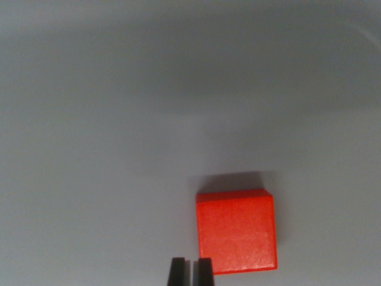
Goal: Reach red block
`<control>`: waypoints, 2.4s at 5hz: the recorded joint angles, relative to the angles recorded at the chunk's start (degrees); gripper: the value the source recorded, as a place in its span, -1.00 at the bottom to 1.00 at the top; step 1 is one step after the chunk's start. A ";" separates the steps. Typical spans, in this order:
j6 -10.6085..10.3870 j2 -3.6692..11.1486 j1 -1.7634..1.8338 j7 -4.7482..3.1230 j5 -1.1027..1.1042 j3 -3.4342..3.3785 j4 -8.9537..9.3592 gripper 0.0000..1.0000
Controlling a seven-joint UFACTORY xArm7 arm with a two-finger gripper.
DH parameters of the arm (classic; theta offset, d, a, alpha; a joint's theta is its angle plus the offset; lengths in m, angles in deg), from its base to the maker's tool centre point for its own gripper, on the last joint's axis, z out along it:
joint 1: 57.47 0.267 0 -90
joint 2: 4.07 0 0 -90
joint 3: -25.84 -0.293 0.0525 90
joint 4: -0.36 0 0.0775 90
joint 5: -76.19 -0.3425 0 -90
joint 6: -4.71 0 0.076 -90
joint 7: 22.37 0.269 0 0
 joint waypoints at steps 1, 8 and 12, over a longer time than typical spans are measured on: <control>-2.07 1.18 -0.31 -0.11 0.07 0.25 0.92 -1.00; -7.24 4.14 -1.10 -0.40 0.24 0.88 3.23 -1.00; -9.21 5.26 -1.39 -0.51 0.30 1.12 4.11 -1.00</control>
